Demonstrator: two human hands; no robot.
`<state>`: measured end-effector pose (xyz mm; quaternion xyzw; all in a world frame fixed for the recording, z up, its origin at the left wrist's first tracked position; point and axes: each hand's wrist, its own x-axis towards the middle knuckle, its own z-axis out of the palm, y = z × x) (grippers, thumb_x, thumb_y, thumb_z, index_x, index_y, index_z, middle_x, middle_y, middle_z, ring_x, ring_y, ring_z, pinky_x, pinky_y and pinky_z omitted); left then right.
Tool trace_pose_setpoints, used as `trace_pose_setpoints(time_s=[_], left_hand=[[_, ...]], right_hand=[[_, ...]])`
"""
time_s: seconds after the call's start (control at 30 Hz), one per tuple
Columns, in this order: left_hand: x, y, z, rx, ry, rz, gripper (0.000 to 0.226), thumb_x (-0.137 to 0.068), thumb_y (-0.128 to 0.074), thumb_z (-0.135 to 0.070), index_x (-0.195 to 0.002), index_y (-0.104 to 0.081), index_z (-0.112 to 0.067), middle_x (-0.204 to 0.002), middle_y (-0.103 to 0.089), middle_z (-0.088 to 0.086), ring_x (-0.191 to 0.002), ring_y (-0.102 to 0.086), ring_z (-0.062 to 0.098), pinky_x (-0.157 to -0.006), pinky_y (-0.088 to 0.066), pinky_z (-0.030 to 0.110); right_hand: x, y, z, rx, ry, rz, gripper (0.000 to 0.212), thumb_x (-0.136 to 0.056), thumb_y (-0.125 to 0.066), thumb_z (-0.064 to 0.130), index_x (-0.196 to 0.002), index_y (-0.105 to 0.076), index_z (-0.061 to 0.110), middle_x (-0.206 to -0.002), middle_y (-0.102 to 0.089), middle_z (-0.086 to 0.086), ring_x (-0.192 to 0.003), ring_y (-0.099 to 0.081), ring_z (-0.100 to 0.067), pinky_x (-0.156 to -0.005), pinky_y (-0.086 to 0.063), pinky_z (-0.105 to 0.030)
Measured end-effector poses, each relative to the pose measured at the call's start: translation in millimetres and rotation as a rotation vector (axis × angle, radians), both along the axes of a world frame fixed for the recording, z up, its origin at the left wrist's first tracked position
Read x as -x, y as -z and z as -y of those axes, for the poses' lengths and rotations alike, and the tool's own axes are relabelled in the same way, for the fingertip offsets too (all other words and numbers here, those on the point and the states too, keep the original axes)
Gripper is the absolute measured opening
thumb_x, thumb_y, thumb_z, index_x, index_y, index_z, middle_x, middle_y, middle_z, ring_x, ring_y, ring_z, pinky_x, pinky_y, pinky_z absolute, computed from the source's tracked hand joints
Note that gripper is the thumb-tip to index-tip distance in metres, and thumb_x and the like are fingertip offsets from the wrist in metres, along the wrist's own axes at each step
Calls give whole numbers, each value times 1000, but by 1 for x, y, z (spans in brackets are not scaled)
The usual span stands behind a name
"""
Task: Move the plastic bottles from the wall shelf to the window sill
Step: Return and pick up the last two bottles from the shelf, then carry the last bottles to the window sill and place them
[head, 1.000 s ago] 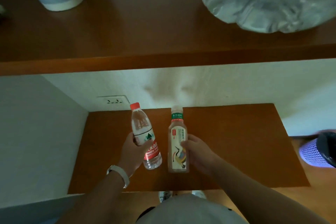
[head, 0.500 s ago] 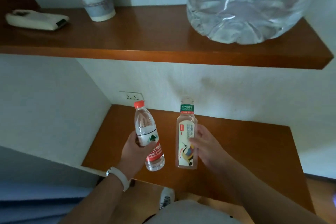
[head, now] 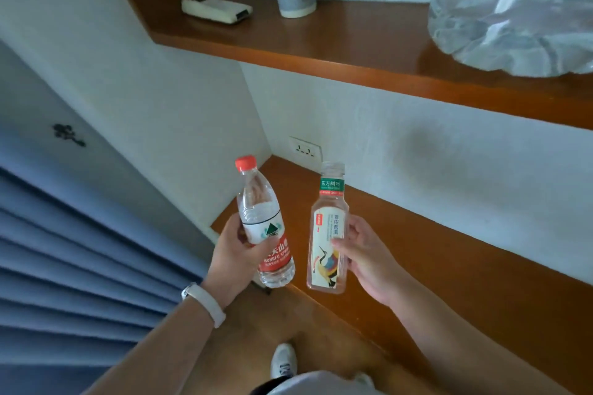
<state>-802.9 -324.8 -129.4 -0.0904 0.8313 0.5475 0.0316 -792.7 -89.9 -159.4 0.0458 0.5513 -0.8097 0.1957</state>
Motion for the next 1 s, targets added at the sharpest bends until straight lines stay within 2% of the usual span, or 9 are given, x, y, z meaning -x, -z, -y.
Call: trace_pose_setpoints(time_s=[0.2,0.27,0.33,0.47,0.57,0.67,0.77,1.0], left_hand=[[-22,-9,54,-84,-145,-42,54,-81,-82,-25,-128,-55,-22,-115,-72,-4,-106,-70,20,-85,-61,43],[-30,-10,75,-108,-192,-47,51,-82,-81,-22,-125,-55,-22,-114,-72,-3,-105,-70,21,-88,-60,49],[-40,-12,97,-119,-227,-56,45,-83,-81,-21,-120,-56,-25,-112,-72,-3,-103,-70,19,-88,-60,47],[-69,-16,151,-169,-311,-102,40,-82,-81,-13,-112,-58,-27,-106,-74,-3,-99,-71,16,-82,-60,35],[-97,-21,200,-198,-386,-129,44,-77,-86,-18,-111,-59,-27,-102,-75,-3,-97,-72,14,-84,-60,38],[-126,-25,254,-269,-470,-170,56,-66,-87,-28,-114,-60,-23,-108,-75,2,-101,-72,21,-89,-59,46],[-153,-23,305,-337,-526,-209,57,-74,-87,-16,-123,-58,-20,-113,-75,4,-105,-71,24,-90,-58,46],[-228,-14,400,-398,-670,-292,55,-75,-84,-4,-123,-58,-16,-114,-74,7,-106,-71,27,-86,-59,41]], right_hand=[[3,-17,48,-105,-143,-57,63,-70,-77,41,-124,-49,25,-123,-64,-4,-114,-66,-19,-97,-54,-41],[2,-22,65,-133,-185,-76,71,-66,-79,47,-125,-48,25,-122,-65,-3,-114,-66,-18,-98,-54,-43],[0,-27,86,-156,-229,-91,75,-64,-80,50,-127,-47,25,-123,-65,-3,-114,-66,-18,-98,-54,-44],[-6,-37,144,-171,-285,-112,61,-74,-75,36,-126,-47,22,-122,-66,-4,-112,-67,-17,-91,-57,-39],[-17,-42,201,-173,-345,-122,56,-76,-72,30,-126,-48,22,-117,-69,1,-111,-67,-16,-84,-57,-32],[-32,-47,258,-174,-431,-145,53,-79,-72,28,-126,-50,26,-118,-70,5,-113,-67,-15,-83,-57,-31],[-47,-49,309,-154,-487,-142,54,-79,-73,24,-128,-50,24,-122,-69,-1,-113,-67,-20,-84,-57,-34],[-88,-46,418,-151,-594,-134,53,-76,-70,18,-127,-53,15,-117,-71,-7,-108,-69,-24,-86,-56,-37]])
